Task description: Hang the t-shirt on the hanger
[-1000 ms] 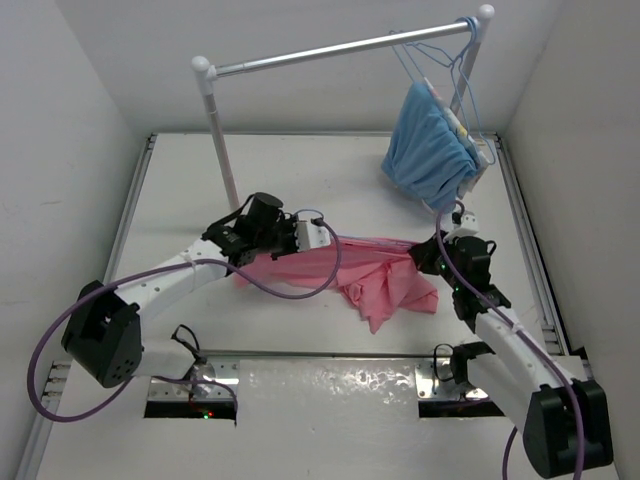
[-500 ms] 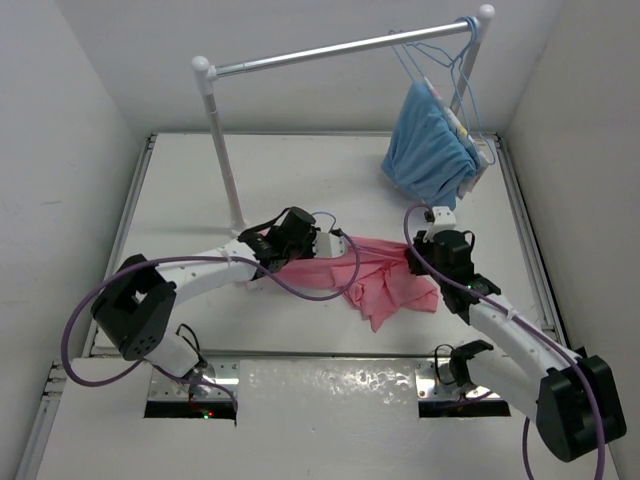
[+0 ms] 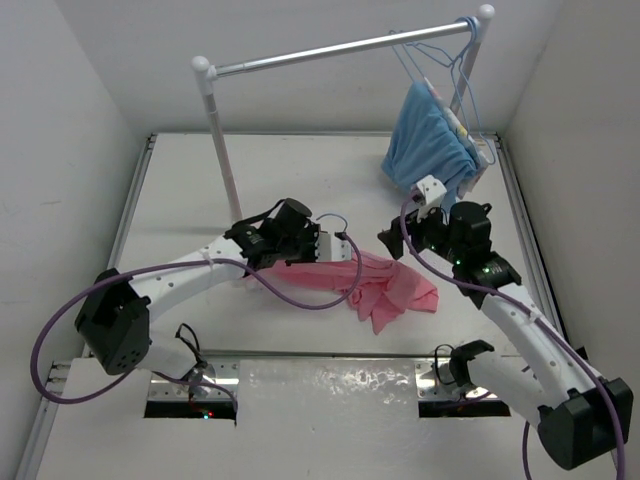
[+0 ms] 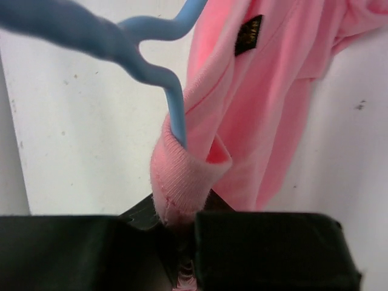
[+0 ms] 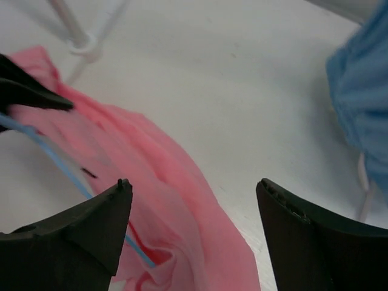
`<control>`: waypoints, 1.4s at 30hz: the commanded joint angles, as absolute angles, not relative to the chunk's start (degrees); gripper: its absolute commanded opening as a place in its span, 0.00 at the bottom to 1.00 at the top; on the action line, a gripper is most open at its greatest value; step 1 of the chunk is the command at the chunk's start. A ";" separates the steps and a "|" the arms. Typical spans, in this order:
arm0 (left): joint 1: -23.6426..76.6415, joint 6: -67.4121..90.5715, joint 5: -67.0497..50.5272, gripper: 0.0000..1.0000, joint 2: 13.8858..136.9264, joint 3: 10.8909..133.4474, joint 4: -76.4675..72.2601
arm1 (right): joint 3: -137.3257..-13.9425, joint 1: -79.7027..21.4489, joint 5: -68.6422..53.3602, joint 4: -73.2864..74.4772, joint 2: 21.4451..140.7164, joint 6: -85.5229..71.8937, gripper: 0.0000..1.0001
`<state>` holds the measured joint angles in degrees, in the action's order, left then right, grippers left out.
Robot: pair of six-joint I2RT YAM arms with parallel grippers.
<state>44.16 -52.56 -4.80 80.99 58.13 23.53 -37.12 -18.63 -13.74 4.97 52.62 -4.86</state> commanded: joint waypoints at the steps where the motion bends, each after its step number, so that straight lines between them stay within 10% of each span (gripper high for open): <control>1: 44.47 -51.94 -10.28 0.00 78.40 60.81 24.52 | -39.11 -19.68 -27.89 5.90 51.77 -0.35 0.79; 7: 44.47 -51.51 -13.97 0.00 78.13 63.37 27.07 | -39.20 -23.37 -40.15 0.37 56.68 0.44 0.56; 16: 44.47 -51.15 -15.38 0.00 77.96 63.63 27.68 | -36.48 -27.33 -36.57 -9.91 63.01 -4.12 0.50; 23: 41.14 -50.72 -26.00 0.00 77.43 69.42 34.18 | -34.55 -27.25 -31.03 -11.96 64.52 -5.72 0.00; 42: 31.20 -52.73 -32.52 0.12 77.96 73.40 40.61 | -32.86 -27.42 -11.08 3.50 41.84 3.60 0.00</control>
<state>34.59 -51.31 -33.74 80.51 73.12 37.01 -31.92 -28.62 -19.33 -2.37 42.81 0.69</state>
